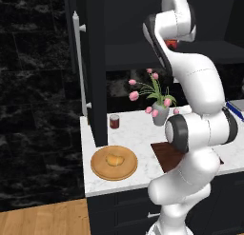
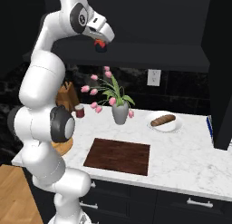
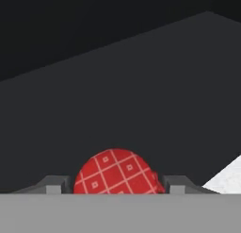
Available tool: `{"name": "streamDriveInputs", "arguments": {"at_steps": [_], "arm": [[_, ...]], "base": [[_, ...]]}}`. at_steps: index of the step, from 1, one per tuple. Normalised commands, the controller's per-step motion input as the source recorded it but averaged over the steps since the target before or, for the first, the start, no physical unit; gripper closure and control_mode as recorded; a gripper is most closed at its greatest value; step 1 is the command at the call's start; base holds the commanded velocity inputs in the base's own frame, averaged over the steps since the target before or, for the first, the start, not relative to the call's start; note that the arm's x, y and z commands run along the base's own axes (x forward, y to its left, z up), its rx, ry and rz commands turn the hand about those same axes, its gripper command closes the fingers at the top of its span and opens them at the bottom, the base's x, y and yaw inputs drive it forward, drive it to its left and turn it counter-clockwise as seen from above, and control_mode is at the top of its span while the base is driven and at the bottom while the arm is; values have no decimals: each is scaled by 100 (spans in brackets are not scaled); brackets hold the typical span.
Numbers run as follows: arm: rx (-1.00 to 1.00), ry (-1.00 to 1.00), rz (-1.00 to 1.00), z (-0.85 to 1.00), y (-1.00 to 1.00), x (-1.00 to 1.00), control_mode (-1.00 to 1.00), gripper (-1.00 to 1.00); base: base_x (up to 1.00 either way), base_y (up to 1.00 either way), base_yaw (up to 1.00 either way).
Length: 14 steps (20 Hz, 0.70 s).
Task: From the different types of pastries on the counter, select a croissant and place it on the cutting board. Then retrieve a jar of jam from the cabinet and place it alongside the croissant on the cutting board.
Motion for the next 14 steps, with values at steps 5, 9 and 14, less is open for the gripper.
{"name": "streamDriveInputs", "arguments": {"at_steps": [5, 9, 14], "arm": [[0, -8, 0, 0, 0, -83, -100, 100], [0, 0, 0, 0, 0, -89, -100, 100], [0, 7, 0, 0, 0, -94, -100, 100]], "base": [[0, 0, 0], [0, 0, 0], [0, 0, 0]]}}
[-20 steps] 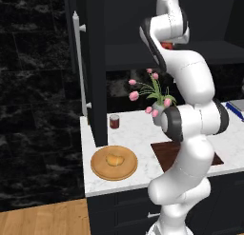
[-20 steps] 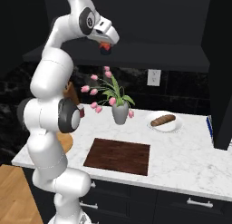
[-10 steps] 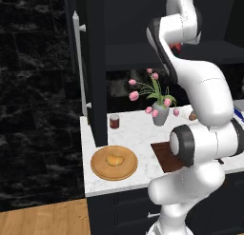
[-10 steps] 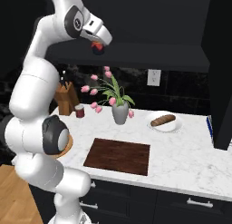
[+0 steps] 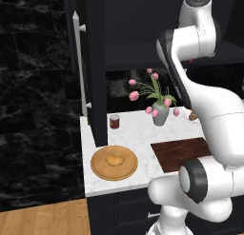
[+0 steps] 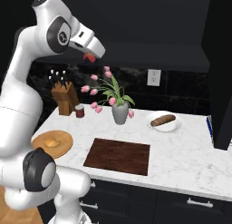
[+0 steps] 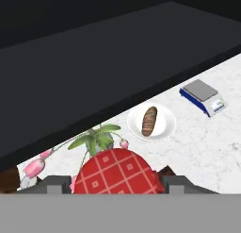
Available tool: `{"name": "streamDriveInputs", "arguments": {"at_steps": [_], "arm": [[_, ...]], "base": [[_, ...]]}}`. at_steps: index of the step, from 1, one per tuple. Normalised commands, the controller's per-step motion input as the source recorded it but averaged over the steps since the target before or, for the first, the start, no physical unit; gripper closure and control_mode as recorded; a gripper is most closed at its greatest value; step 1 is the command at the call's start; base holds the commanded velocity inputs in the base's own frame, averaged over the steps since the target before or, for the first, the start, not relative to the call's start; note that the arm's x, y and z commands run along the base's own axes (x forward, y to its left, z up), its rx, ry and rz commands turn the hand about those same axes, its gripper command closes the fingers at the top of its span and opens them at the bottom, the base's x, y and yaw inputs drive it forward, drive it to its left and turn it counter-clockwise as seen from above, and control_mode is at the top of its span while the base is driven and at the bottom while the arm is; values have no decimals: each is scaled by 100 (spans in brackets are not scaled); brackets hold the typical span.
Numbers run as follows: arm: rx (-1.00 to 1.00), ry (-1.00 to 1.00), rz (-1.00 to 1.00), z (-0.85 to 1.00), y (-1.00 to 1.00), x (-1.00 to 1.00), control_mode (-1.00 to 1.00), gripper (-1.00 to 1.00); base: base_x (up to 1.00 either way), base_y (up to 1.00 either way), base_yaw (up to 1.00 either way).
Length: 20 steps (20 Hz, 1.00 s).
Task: From the different types of pastries on the counter, select a croissant and place it on the cutting board. Then retrieve a jar of jam from the cabinet and place it alongside the croissant on the cutting board.
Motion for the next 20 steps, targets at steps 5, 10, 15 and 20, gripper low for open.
{"name": "streamDriveInputs", "arguments": {"at_steps": [5, 10, 15, 20], "arm": [[0, 0, 0, 0, -1, -100, -100, 100], [0, -2, 0, -19, -2, -98, -100, 100], [0, -8, 0, -36, -21, -78, -100, 100], [0, -1, 3, -31, -55, -67, -100, 100]], "base": [[0, 0, 0], [0, 0, 0], [0, 0, 0], [0, 0, 0]]}}
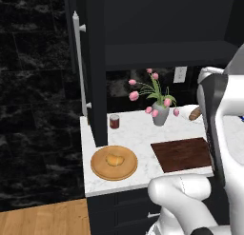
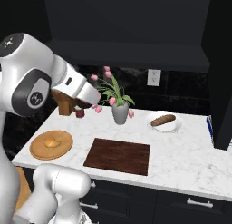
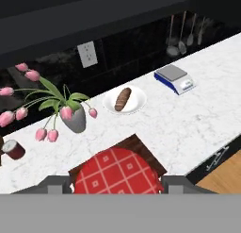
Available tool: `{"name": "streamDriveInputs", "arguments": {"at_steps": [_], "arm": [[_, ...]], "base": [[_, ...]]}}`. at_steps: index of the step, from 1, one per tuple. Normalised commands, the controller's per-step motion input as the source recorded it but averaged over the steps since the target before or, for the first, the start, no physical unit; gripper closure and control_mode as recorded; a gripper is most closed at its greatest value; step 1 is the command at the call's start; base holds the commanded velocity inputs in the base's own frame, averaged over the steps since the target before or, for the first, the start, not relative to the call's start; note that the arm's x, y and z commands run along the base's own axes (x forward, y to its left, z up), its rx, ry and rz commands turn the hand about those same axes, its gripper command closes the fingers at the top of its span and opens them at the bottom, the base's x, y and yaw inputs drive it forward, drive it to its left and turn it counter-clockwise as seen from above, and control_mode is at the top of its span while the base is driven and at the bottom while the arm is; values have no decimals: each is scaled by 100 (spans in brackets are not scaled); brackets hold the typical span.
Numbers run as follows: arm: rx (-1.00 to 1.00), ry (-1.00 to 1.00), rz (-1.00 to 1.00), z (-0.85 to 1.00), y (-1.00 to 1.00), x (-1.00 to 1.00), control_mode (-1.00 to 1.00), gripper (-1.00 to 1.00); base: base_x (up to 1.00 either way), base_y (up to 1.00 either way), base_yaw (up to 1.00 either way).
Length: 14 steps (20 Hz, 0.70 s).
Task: From the different types of pastries on the counter, select a croissant and place it on the cutting board. Then retrieve a jar of jam from the cabinet and place it alongside the croissant on the cutting board.
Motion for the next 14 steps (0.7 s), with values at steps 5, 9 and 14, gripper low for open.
{"name": "streamDriveInputs", "arguments": {"at_steps": [5, 9, 14], "arm": [[0, 3, 7, -51, -37, -9, -100, 100], [0, 1, 18, -69, -1, 0, -100, 100], [0, 2, 20, -60, 0, 0, -100, 100]], "base": [[0, 0, 0], [0, 0, 0], [0, 0, 0]]}}
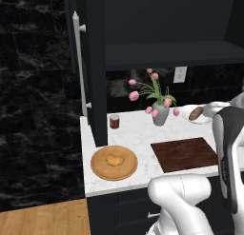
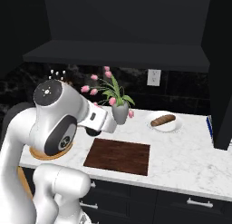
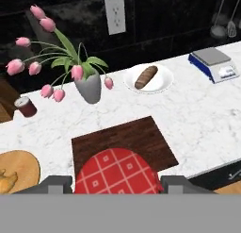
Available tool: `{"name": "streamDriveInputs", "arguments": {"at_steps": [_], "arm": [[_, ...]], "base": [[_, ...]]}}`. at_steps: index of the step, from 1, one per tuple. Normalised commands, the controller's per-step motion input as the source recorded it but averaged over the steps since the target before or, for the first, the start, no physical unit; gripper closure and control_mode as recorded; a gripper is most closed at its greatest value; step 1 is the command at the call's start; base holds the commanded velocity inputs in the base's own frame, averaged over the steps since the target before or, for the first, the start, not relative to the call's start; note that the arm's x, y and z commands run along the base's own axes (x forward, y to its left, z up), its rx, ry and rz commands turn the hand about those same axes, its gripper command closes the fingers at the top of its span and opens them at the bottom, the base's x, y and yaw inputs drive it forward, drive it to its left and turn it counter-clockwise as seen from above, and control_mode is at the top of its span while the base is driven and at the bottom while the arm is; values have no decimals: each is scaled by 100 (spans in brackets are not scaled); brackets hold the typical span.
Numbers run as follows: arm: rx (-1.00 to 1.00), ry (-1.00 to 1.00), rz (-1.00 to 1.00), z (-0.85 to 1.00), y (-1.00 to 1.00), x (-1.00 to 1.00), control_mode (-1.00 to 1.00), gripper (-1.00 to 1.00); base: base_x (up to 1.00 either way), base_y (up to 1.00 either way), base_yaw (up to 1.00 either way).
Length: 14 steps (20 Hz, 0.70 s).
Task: From the different types of pastries on the counter, select a croissant and place it on the cutting board. Then retrieve a jar of jam from the cabinet and place it alongside the croissant on the cutting board.
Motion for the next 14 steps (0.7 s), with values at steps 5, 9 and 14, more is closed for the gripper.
{"name": "streamDriveInputs", "arguments": {"at_steps": [5, 9, 14], "arm": [[0, 22, 15, -58, 0, 29, -100, 100], [0, 15, 22, -62, -3, 47, -100, 100], [0, 4, 28, -60, -18, 46, -100, 100]], "base": [[0, 0, 0], [0, 0, 0], [0, 0, 0]]}}
